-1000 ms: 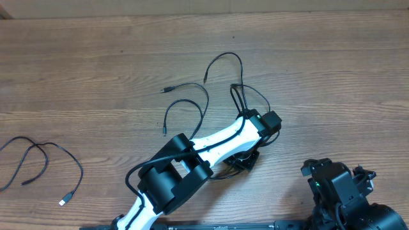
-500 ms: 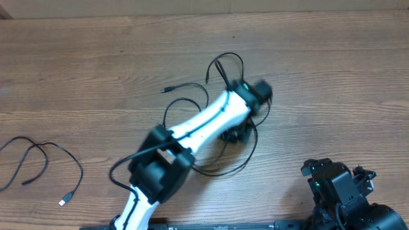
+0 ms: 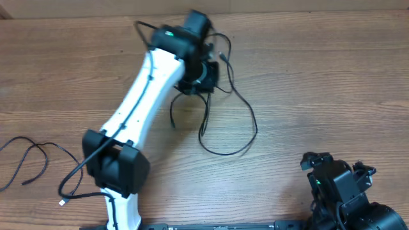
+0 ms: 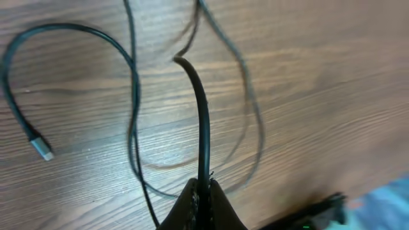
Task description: Untangle cables
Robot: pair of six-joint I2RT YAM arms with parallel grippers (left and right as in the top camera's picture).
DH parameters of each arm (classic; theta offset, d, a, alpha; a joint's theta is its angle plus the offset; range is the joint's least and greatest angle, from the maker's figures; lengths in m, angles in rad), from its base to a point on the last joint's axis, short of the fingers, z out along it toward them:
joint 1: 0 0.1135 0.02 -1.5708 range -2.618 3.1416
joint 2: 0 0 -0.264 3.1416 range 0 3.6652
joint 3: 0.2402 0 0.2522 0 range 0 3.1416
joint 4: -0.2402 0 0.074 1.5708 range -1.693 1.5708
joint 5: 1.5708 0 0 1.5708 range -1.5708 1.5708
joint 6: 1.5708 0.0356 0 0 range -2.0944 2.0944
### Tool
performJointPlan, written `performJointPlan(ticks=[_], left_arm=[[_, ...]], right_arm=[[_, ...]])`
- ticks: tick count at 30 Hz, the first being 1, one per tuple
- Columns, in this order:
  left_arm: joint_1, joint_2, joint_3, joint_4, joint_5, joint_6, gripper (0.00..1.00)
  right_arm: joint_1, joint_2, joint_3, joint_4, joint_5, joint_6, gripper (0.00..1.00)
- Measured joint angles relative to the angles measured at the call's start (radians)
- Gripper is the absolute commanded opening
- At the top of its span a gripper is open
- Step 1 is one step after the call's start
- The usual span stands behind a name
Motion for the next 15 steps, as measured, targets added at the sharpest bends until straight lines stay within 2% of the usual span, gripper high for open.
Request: performJointPlan(ticks=[6,15], left_arm=[[0.106,-0.004,0.001,0.017,0.118,0.000,0.04],[0.132,-0.004,0.002,0.018,0.194,0.024,0.04]], right_arm=[[0.000,0.008,-0.012,0.218,-0.084,-0.017,1.00],[0.000,0.108,-0.049,0.211,-0.166,-0.037,1.00]])
